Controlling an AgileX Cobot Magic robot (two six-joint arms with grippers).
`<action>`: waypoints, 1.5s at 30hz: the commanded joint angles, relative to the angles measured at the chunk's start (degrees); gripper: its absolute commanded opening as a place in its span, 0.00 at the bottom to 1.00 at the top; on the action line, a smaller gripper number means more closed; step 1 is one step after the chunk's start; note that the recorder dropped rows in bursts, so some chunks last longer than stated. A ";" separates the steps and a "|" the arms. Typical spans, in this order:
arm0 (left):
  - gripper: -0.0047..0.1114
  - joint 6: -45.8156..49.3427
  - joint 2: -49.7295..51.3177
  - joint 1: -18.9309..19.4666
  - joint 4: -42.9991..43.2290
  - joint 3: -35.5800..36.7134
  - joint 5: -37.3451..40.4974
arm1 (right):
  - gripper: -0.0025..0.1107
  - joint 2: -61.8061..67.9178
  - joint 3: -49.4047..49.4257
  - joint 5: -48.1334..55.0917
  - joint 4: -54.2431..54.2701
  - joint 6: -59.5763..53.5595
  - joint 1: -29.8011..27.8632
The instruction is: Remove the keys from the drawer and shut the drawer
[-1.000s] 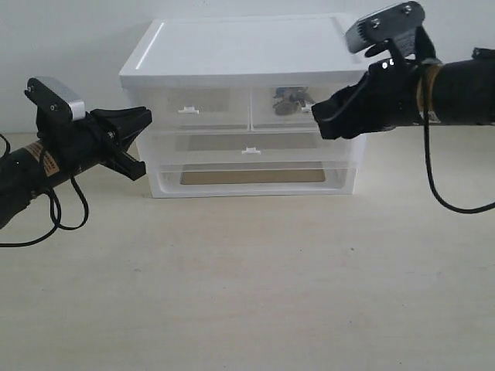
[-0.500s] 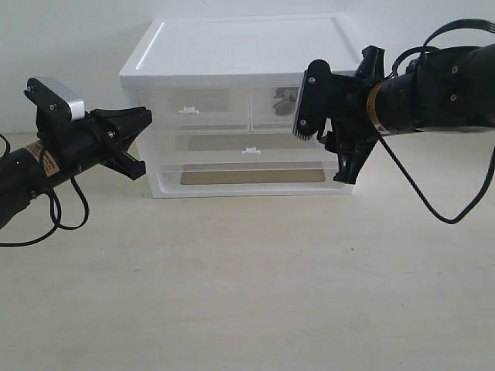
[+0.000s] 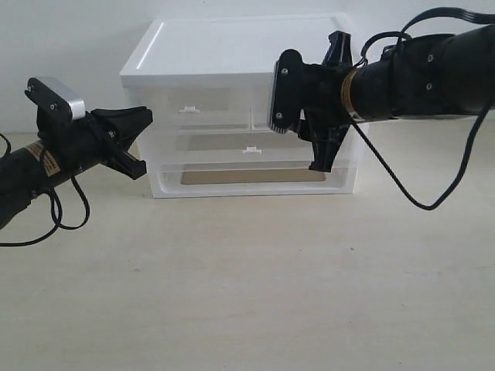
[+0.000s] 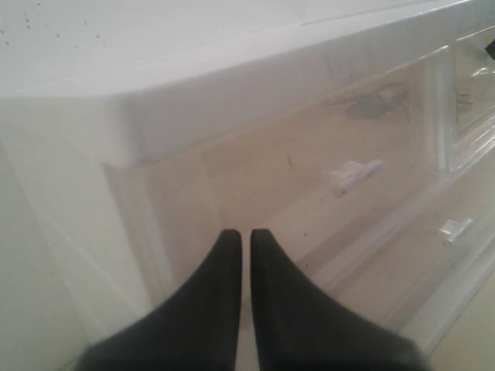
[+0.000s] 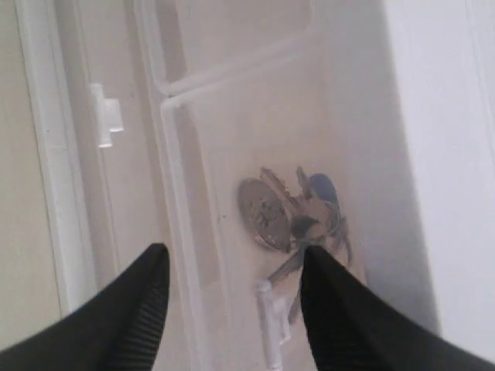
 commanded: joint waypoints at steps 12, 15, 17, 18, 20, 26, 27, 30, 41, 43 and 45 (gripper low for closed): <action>0.08 -0.45 0.10 0.11 -4.16 -0.42 0.68 | 0.38 3.12 -3.21 16.00 -9.72 -2.50 -1.47; 0.08 -0.45 0.10 0.11 -4.16 -0.42 0.57 | 0.19 3.12 -3.21 17.50 -9.99 -2.24 -1.47; 0.08 -0.45 0.10 0.11 -4.16 -0.42 0.44 | 0.05 3.12 -3.21 17.50 -9.99 -1.74 -1.47; 0.08 -0.45 0.10 0.11 -4.16 -0.42 0.44 | 0.02 3.12 -3.21 17.39 -9.99 -1.42 -1.47; 0.08 -0.45 0.10 0.11 -4.16 -0.42 0.44 | 0.02 3.12 -3.21 17.39 -9.99 -1.01 -1.47; 0.08 -0.45 0.10 0.11 -4.45 -0.56 0.43 | 0.02 3.12 -2.86 20.11 -9.59 3.53 -1.47; 0.08 -0.45 0.10 0.11 -4.45 -0.69 0.55 | 0.02 3.12 -2.70 20.39 -8.87 3.53 -1.47; 0.08 -0.45 0.10 0.11 -4.01 -0.94 1.11 | 0.02 2.49 -1.28 20.52 -8.33 3.53 -1.47; 0.08 -0.56 0.10 0.11 -4.04 -0.94 1.12 | 0.02 -1.60 4.43 17.10 -7.03 3.53 0.10; 0.08 -1.67 0.10 0.11 -3.73 -1.09 1.12 | 0.02 -2.19 4.56 15.98 -5.34 3.53 1.09; 0.08 -2.24 0.10 -0.01 -1.10 -1.09 0.06 | 0.02 -2.21 4.56 14.39 -3.82 3.53 1.46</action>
